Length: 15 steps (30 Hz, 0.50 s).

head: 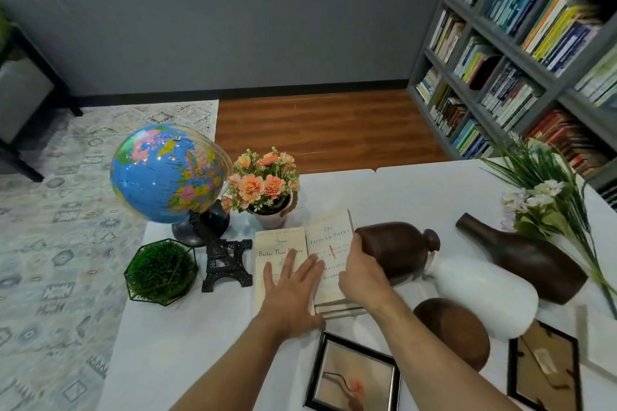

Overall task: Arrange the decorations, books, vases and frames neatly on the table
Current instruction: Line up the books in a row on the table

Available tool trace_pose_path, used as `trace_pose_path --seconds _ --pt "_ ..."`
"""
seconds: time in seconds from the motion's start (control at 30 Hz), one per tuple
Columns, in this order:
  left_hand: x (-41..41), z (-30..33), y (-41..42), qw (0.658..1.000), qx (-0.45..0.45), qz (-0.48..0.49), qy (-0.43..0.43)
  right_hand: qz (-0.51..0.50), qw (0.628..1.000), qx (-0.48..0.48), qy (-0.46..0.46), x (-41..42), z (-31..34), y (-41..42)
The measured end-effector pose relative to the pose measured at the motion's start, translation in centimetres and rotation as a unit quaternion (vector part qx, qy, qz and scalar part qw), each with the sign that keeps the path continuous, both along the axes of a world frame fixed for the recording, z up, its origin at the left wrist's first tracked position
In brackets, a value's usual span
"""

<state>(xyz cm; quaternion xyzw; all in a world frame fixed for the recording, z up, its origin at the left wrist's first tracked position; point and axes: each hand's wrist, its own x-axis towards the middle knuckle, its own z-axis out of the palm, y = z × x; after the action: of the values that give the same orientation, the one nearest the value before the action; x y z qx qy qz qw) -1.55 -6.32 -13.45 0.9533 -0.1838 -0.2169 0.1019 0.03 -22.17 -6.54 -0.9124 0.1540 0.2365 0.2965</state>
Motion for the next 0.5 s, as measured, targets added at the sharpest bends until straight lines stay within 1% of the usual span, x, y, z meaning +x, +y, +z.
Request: trace_pose_path --seconds 0.1,0.2,0.27,0.4,0.5 --pt "-0.5 -0.4 -0.2 1.000 0.021 -0.008 -0.010 0.004 1.000 -0.011 -0.018 -0.7 -0.2 0.3" --pt "-0.7 -0.8 -0.3 0.999 0.037 -0.017 -0.016 0.040 0.997 -0.046 -0.045 -1.9 -0.7 0.5" --pt "-0.7 -1.0 -0.4 0.999 0.040 -0.022 -0.023 0.072 0.995 -0.044 -0.060 -2.7 -1.2 0.4" --pt "-0.7 -1.2 -0.4 0.998 0.050 -0.024 -0.034 0.157 0.984 -0.068 -0.054 -3.4 -2.3 -0.5" --pt "-0.9 -1.3 -0.6 0.997 0.060 -0.025 -0.046 0.160 0.983 -0.080 -0.052 -3.5 -3.0 -0.9"
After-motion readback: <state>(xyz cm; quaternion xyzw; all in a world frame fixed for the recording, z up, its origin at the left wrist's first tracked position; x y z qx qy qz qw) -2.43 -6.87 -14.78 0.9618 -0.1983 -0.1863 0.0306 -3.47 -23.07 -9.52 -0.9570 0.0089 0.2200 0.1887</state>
